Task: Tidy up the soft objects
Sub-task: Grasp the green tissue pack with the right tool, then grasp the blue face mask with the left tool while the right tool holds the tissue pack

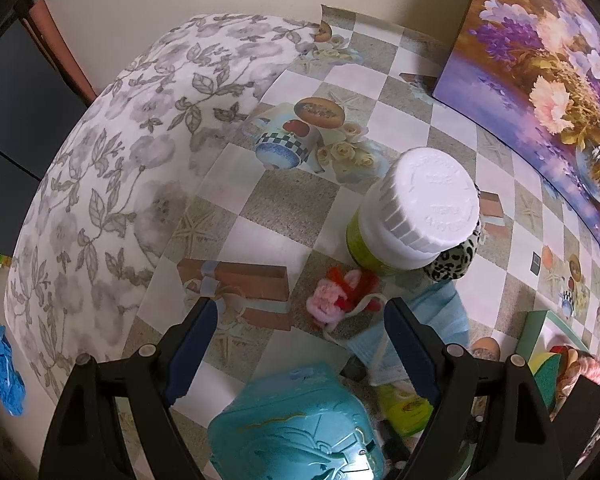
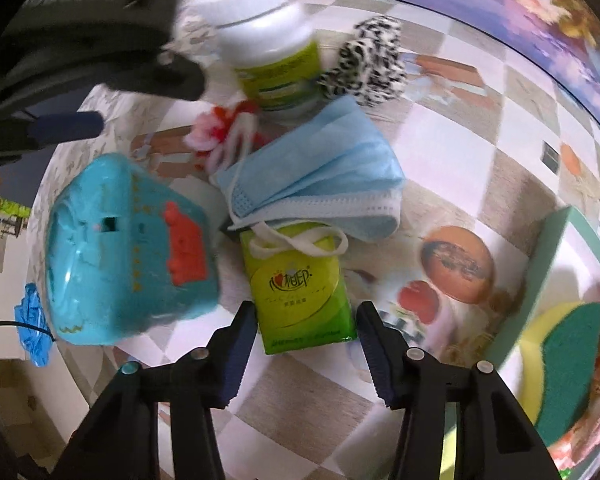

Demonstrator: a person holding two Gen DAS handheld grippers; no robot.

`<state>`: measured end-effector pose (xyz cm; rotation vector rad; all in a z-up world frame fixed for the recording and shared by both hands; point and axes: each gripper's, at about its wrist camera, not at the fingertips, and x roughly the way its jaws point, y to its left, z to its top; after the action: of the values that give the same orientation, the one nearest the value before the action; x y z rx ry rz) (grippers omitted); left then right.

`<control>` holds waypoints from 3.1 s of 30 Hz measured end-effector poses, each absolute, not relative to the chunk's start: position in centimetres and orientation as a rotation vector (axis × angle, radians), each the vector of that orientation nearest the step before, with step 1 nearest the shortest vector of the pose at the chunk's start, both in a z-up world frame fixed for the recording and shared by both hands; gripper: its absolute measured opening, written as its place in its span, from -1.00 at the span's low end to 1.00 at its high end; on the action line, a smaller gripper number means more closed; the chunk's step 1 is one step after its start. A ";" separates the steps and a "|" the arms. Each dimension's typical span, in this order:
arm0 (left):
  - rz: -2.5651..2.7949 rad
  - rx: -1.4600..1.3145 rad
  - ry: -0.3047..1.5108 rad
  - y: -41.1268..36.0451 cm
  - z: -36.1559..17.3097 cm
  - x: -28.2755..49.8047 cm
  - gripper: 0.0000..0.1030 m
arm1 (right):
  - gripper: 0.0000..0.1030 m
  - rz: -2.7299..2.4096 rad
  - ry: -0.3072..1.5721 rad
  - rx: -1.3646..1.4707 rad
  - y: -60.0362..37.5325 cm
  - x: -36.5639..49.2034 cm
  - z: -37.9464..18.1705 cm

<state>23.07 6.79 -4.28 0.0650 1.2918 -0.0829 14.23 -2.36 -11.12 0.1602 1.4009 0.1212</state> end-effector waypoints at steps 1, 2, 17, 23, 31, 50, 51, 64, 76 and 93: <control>-0.083 0.067 1.291 6.7 -4.2 23.1 0.67 | 0.05 0.111 1.406 0.163 -2.7 14.2 -11.1; -0.085 0.069 1.289 6.6 -4.2 23.0 0.67 | 0.05 0.096 1.411 0.161 -3.0 14.2 -11.1; -0.137 0.075 1.268 4.5 -3.2 22.3 0.67 | 0.02 0.043 1.302 0.218 -7.6 13.1 -6.2; -0.182 0.089 1.265 2.8 -3.0 21.8 0.67 | 0.01 0.010 1.216 0.262 -10.7 11.8 -2.8; -0.228 0.135 1.270 0.2 -3.3 21.0 0.67 | 0.01 -0.079 1.137 0.304 -14.9 9.8 0.2; -0.326 0.328 1.346 -7.7 -9.4 18.7 0.67 | 0.01 -0.180 1.091 0.369 -19.7 7.5 1.6; -0.325 0.333 1.348 -7.9 -9.8 18.7 0.67 | 0.01 -0.180 1.091 0.371 -19.7 7.4 1.6; -0.318 0.305 1.343 -7.7 -11.7 18.4 0.60 | 0.01 -0.187 1.096 0.376 -19.9 7.4 1.4; -0.300 0.286 1.307 -5.5 -10.6 18.8 -0.05 | 0.01 -0.187 1.095 0.376 -19.9 7.3 1.5; -0.435 0.122 1.160 -5.2 -1.6 17.7 -0.15 | 0.01 -0.198 1.047 0.370 -20.1 6.7 3.1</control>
<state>17.68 -5.15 -1.59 0.1225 1.1603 -0.4352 6.72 -20.08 3.14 0.3701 1.0466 -0.1983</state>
